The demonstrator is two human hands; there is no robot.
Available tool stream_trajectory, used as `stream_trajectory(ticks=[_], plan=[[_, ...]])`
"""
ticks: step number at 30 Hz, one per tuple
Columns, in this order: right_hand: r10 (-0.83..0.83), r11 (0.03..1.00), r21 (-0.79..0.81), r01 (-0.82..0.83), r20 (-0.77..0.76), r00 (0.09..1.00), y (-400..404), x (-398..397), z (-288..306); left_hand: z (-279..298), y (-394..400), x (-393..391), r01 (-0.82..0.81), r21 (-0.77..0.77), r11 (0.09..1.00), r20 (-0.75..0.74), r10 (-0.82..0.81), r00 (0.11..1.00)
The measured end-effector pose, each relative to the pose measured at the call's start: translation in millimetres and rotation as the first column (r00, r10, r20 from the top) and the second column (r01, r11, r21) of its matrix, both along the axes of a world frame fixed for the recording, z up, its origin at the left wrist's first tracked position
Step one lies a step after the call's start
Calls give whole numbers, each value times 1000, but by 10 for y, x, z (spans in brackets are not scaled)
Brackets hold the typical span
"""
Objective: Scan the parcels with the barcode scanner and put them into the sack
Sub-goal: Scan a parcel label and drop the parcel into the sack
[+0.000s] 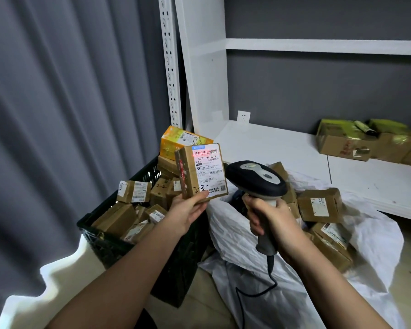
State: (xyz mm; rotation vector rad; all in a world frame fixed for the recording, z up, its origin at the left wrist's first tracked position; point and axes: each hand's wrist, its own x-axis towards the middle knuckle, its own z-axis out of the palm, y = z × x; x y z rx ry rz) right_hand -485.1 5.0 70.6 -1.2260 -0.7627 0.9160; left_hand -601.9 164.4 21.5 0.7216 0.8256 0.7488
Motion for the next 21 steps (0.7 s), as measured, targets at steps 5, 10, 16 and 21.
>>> stream_trajectory(ticks=[5,10,16,21], plan=[[-1,1000,11,2,-7,1000,-1,3,0,-18,13,-5,-3,-12,1000,1,3,1000],[8,1000,25,-7,-14,1000,-10,1,9,-8,2,6,-1,-22,1000,-6,1,1000],[-82,997,-3,82,-16,996,-45,85,46,9,-19,-6,36,53,998,-77,-32,997],[-277,957,-68,280,62,959,-341,535,143,18,-109,87,91,328,940,-338,27,941]])
